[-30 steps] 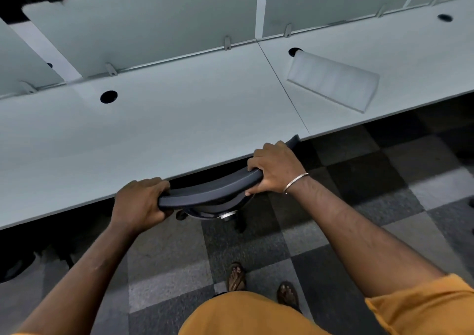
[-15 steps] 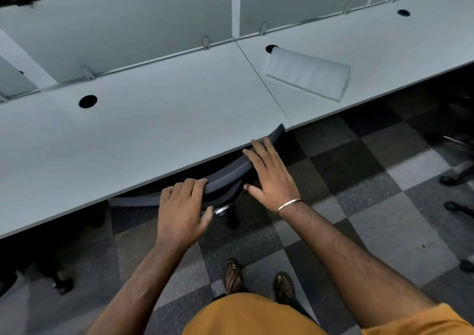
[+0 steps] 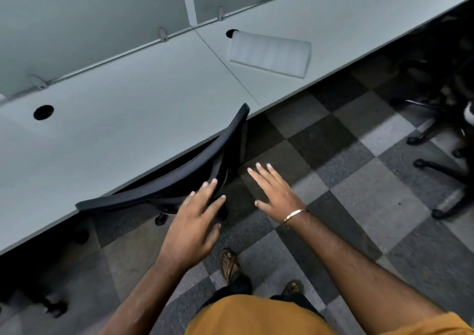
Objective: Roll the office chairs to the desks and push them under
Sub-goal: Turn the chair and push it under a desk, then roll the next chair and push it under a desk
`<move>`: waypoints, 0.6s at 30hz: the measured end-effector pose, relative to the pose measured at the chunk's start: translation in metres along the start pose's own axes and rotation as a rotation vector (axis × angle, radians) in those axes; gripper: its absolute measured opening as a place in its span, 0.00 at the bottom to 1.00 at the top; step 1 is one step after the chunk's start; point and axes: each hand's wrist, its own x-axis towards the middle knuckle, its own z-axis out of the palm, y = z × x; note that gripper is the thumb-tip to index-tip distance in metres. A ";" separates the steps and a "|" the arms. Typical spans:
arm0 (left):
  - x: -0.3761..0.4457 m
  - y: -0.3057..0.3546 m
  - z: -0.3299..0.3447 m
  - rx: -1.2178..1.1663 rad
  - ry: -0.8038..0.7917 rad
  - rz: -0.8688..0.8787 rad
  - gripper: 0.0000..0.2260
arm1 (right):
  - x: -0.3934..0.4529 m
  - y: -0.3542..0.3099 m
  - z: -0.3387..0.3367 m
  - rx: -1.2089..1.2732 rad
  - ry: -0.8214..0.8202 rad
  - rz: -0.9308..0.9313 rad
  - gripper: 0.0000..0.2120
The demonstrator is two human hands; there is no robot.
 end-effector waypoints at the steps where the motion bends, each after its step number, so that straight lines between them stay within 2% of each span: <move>1: 0.002 0.004 0.008 -0.015 -0.031 0.000 0.29 | -0.015 0.011 0.005 0.029 -0.036 0.057 0.46; 3: 0.008 0.014 0.023 -0.059 -0.095 -0.024 0.29 | -0.045 0.034 0.008 0.103 -0.079 0.169 0.43; 6: 0.027 0.030 0.035 -0.195 -0.200 -0.153 0.32 | -0.085 0.065 0.002 0.151 -0.123 0.278 0.40; 8: 0.044 0.048 0.043 -0.185 -0.278 -0.162 0.34 | -0.115 0.084 -0.008 0.164 -0.121 0.350 0.38; 14: 0.085 0.122 0.069 -0.115 -0.482 -0.055 0.39 | -0.209 0.125 -0.039 0.325 -0.001 0.586 0.39; 18: 0.099 0.173 0.086 -0.072 -0.533 0.030 0.40 | -0.269 0.155 -0.044 0.366 0.071 0.661 0.40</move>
